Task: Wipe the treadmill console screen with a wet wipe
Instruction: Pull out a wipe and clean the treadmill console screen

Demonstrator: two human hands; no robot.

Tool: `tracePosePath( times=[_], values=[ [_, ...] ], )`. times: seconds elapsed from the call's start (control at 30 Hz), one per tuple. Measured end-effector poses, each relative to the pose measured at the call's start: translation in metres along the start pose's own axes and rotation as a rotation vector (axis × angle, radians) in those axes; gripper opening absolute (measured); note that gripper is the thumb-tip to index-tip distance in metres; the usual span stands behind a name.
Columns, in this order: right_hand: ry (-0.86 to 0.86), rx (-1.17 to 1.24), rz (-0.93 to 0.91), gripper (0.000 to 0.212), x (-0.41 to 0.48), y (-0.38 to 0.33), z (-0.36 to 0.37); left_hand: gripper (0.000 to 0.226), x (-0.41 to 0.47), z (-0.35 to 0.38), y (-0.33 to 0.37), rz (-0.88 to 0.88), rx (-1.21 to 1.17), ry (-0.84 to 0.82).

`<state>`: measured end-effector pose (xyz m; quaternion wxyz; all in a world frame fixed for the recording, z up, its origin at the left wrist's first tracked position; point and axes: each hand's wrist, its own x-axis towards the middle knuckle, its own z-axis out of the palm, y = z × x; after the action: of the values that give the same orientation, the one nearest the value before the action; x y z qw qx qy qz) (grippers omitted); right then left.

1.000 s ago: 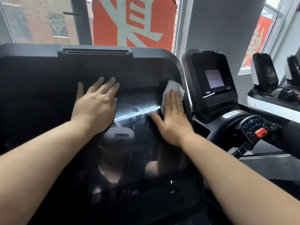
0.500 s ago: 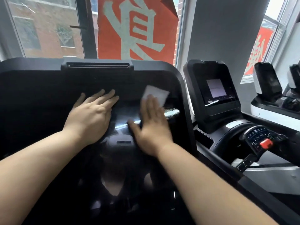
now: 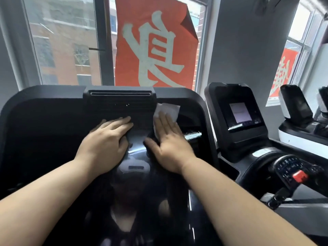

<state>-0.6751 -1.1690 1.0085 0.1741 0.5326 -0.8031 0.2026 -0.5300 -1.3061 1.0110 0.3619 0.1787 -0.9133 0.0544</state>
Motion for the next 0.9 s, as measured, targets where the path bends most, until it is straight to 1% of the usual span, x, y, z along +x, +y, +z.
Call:
tracePosePath(
  times=[0.03, 0.07, 0.1, 0.13, 0.17, 0.2, 0.23, 0.27, 0.33, 0.4, 0.43, 0.47, 0.53, 0.57, 0.6, 0.63, 0.7, 0.73, 0.77, 0.83, 0.9],
  values=[
    [0.003, 0.002, 0.017, 0.077, -0.002, 0.012, -0.005, 0.061, 0.000, 0.000, -0.003, 0.009, -0.004, 0.028],
    [0.016, 0.004, 0.088, 0.078, -0.005, 0.025, -0.009, 0.057, 0.001, 0.000, -0.004, 0.013, -0.007, 0.052],
    [0.031, 0.002, 0.196, 0.079, -0.008, 0.035, -0.014, 0.053, 0.002, 0.000, -0.004, 0.005, -0.014, 0.072],
    [0.041, -0.008, 0.304, 0.080, -0.008, 0.039, -0.016, 0.049, 0.003, -0.001, -0.003, -0.016, -0.027, 0.087],
    [0.056, -0.032, 0.370, 0.081, -0.005, 0.036, -0.015, 0.047, 0.004, -0.001, -0.002, -0.038, -0.041, 0.095],
    [0.079, -0.062, 0.387, 0.082, 0.002, 0.027, -0.011, 0.046, 0.005, -0.001, -0.002, -0.050, -0.049, 0.099],
    [0.099, -0.079, 0.364, 0.082, 0.010, 0.014, -0.005, 0.047, 0.005, 0.000, -0.002, -0.045, -0.046, 0.101],
    [0.109, -0.081, 0.301, 0.081, 0.016, 0.000, 0.000, 0.050, 0.005, 0.000, -0.003, -0.023, -0.031, 0.105],
    [0.075, -0.063, 0.116, 0.076, 0.018, -0.017, 0.008, 0.055, 0.004, 0.002, -0.007, 0.027, 0.001, 0.101],
    [0.026, -0.049, -0.039, 0.072, 0.011, -0.009, 0.004, 0.057, 0.003, 0.001, -0.008, 0.043, 0.017, 0.089],
    [0.024, -0.068, -0.061, 0.072, 0.007, 0.004, 0.000, 0.057, 0.003, 0.001, -0.007, 0.043, 0.018, 0.083],
    [0.034, -0.104, -0.030, 0.075, 0.004, 0.018, -0.004, 0.058, 0.003, 0.001, -0.007, 0.042, 0.014, 0.077],
    [0.049, -0.193, 0.159, 0.082, -0.002, 0.041, -0.013, 0.059, 0.003, 0.002, -0.006, 0.035, 0.007, 0.077],
    [0.047, -0.214, 0.241, 0.082, -0.004, 0.046, -0.015, 0.059, 0.002, 0.003, -0.006, 0.031, 0.006, 0.078],
    [0.037, -0.215, 0.265, 0.079, -0.005, 0.046, -0.015, 0.058, 0.002, 0.002, -0.004, 0.013, -0.001, 0.080],
    [0.021, -0.199, 0.234, 0.074, -0.007, 0.042, -0.013, 0.057, 0.003, -0.001, 0.000, -0.015, -0.021, 0.082],
    [-0.006, -0.135, 0.075, 0.066, -0.013, 0.030, -0.009, 0.053, 0.006, -0.007, 0.011, -0.034, -0.092, 0.090],
    [-0.006, -0.088, -0.005, 0.063, -0.017, 0.027, -0.008, 0.053, 0.008, -0.008, 0.020, 0.026, -0.125, 0.089],
    [0.000, -0.031, -0.060, 0.060, -0.019, 0.028, -0.009, 0.055, 0.010, -0.007, 0.031, 0.135, -0.161, 0.066],
    [0.028, 0.102, -0.115, 0.062, -0.024, 0.035, -0.012, 0.059, 0.015, 0.000, 0.055, 0.321, -0.261, -0.079],
    [0.096, 0.207, -0.115, 0.061, -0.035, 0.048, -0.012, 0.058, 0.021, 0.012, 0.075, 0.390, -0.240, -0.214]
  ],
)
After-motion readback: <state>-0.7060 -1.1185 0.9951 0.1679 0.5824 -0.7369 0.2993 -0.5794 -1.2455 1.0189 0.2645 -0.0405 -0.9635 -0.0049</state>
